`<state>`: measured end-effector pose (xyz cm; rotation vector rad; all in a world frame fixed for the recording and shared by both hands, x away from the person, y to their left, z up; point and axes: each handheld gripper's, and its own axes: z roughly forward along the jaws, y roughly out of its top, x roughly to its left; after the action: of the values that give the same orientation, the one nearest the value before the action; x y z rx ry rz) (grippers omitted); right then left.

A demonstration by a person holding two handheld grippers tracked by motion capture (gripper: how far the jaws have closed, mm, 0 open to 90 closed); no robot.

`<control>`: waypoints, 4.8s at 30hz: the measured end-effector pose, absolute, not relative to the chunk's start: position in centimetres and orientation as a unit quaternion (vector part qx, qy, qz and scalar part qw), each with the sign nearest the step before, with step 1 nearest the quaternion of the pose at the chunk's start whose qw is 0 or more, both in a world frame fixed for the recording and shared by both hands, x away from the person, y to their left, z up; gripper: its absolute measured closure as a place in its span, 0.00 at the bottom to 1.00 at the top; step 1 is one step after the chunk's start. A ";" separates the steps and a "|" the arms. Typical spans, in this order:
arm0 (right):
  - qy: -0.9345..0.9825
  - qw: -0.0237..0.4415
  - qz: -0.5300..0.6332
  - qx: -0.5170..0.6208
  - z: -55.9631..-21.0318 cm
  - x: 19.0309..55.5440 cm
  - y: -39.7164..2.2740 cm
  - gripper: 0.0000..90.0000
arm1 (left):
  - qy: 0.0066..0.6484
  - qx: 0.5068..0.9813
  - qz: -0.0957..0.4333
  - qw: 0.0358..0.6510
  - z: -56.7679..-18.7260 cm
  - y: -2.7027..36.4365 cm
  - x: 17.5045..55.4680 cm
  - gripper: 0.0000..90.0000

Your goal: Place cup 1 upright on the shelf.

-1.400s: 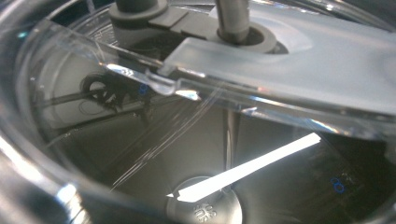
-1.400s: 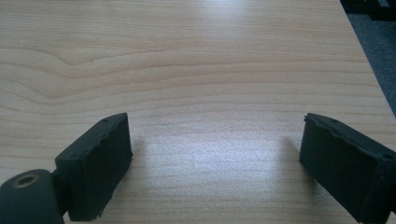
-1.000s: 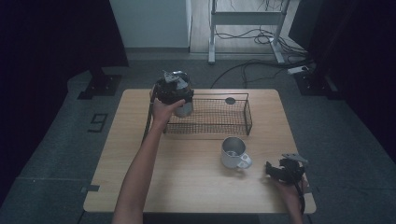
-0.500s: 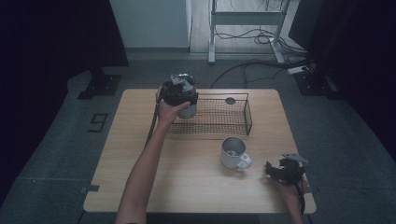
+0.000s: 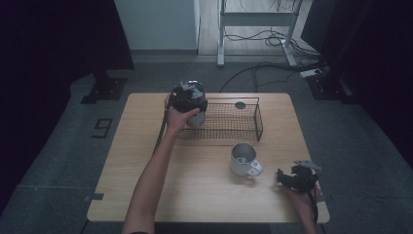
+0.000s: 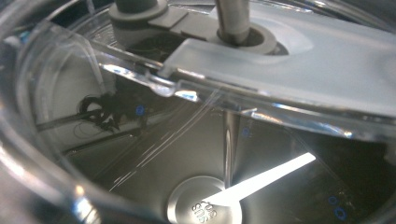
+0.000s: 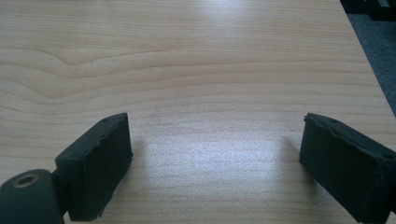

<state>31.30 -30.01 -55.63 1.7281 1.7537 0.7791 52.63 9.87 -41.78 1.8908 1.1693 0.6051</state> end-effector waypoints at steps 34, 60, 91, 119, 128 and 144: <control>0.653 0.276 0.290 0.643 -55.6 31.3 -30.0 0.10 | 0.478 0.755 0.229 0.386 -45.0 9.9 53.4 0.05; 0.654 0.276 0.290 0.642 -55.6 31.3 -30.0 0.10 | 0.473 0.767 0.226 0.370 -46.3 9.8 53.4 0.05; 0.654 0.276 0.291 0.642 -55.6 31.2 -30.0 0.11 | 0.483 0.749 0.223 0.395 -45.9 10.3 52.3 0.00; 0.654 0.275 0.290 0.643 -55.6 31.5 -30.1 0.11 | 0.467 0.735 0.261 0.415 -44.0 11.9 48.6 0.02; 0.654 0.275 0.290 0.642 -55.6 31.5 -30.1 0.11 | 0.454 0.744 0.259 0.416 -43.5 11.7 46.9 0.02; 0.651 0.276 0.290 0.645 -55.6 31.5 -30.0 0.12 | 0.454 0.743 0.249 0.423 -44.6 14.2 42.8 0.05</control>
<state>31.53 -29.97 -55.58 1.7323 1.7486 0.7779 42.85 14.18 -44.56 1.8601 1.1369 0.6231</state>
